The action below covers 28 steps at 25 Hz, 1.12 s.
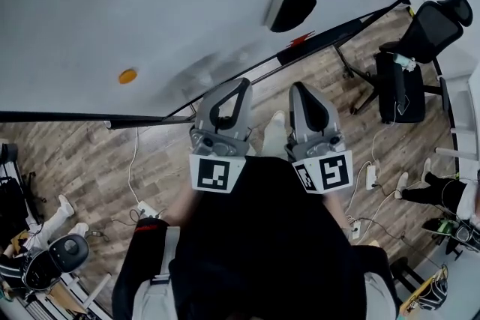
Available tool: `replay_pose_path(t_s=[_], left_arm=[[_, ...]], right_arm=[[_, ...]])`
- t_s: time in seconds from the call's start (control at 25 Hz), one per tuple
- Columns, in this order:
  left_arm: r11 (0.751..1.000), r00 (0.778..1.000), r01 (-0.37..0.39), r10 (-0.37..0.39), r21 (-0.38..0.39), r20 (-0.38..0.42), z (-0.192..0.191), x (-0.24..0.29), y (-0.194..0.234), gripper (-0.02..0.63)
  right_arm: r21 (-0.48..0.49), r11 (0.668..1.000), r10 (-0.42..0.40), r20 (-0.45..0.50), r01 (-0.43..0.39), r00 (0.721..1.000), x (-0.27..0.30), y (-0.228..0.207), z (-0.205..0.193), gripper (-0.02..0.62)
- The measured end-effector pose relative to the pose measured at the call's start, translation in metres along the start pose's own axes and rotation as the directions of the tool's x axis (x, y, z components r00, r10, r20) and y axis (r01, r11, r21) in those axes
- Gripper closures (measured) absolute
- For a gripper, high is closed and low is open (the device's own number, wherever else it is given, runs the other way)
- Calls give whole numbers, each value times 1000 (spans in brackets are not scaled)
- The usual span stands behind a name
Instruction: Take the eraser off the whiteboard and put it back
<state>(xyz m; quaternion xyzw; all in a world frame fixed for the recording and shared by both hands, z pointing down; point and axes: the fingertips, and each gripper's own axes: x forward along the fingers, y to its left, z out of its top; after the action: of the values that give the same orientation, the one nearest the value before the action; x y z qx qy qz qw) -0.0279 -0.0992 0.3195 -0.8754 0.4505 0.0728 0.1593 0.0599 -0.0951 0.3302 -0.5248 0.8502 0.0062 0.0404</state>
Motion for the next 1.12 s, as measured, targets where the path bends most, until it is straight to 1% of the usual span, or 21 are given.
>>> replay_pose_path(t_s=[0.64, 0.76, 0.84, 0.96, 1.12], left_arm=[[999, 999, -49, 49, 18, 2, -3, 23, 11, 604], [998, 999, -55, 55, 23, 3, -4, 25, 14, 603], [998, 998, -56, 56, 27, 4, -4, 26, 15, 604], [998, 998, -65, 65, 20, 2, -5, 25, 17, 603], [997, 997, -73, 72, 21, 5, -4, 26, 19, 604]], right_arm=[[-24, 1000, 20, 19, -20, 1000, 47, -29, 19, 592], [-29, 999, 37, 13, -37, 999, 56, -29, 20, 588], [-28, 998, 50, 7, -49, 999, 63, -29, 22, 536], [-18, 999, 38, 11, -38, 999, 71, -33, 25, 495], [0, 1000, 28, 17, -28, 999, 80, -39, 31, 412]])
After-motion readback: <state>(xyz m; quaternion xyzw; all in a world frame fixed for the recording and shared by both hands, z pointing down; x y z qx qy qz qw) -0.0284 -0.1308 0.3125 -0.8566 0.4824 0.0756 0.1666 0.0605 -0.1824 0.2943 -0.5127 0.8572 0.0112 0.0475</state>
